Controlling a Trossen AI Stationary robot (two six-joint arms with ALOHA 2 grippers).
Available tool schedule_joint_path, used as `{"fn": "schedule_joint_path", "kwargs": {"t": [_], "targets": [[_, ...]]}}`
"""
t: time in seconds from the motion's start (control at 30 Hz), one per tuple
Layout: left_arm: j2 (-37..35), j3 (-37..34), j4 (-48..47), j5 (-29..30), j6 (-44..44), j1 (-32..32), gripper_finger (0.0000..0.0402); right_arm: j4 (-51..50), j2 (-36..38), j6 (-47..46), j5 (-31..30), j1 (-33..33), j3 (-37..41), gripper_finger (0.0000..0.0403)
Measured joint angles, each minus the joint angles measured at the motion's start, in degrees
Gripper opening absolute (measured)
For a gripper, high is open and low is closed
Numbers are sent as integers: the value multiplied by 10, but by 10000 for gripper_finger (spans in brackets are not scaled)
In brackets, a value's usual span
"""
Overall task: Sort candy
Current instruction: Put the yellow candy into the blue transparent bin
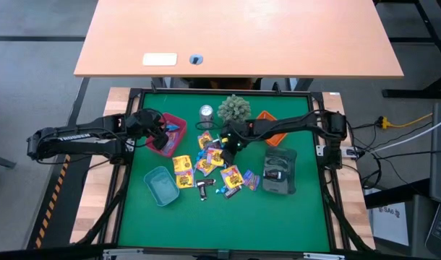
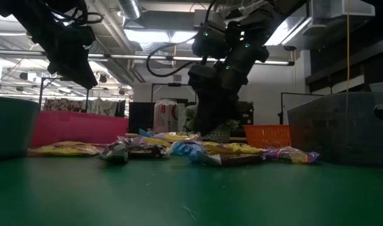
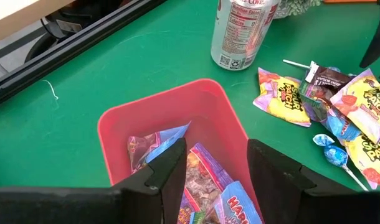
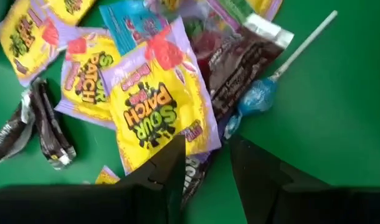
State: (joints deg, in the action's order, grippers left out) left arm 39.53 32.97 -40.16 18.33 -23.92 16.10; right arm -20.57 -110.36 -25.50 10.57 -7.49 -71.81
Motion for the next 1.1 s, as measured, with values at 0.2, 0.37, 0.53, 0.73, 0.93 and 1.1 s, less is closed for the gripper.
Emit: {"fn": "schedule_joint_path", "kwargs": {"t": [0.2, 0.37, 0.53, 0.73, 0.93, 1.1], "targets": [[0, 0, 0, 0, 0, 0, 155, 32, -15, 0, 37, 0, -1, 127], [0, 0, 3, 0, 0, 0, 155, 45, -19, 0, 57, 0, -1, 127], [0, 0, 3, 0, 0, 0, 155, 42, -25, -2, 61, 0, 0, 127], [0, 0, 3, 0, 0, 0, 155, 46, -25, -2, 65, 0, 0, 127], [0, 0, 3, 0, 0, 0, 155, 50, -25, -2, 65, 0, 0, 127], [0, 0, 3, 0, 0, 0, 155, 50, -25, -2, 65, 0, 0, 127]]}}
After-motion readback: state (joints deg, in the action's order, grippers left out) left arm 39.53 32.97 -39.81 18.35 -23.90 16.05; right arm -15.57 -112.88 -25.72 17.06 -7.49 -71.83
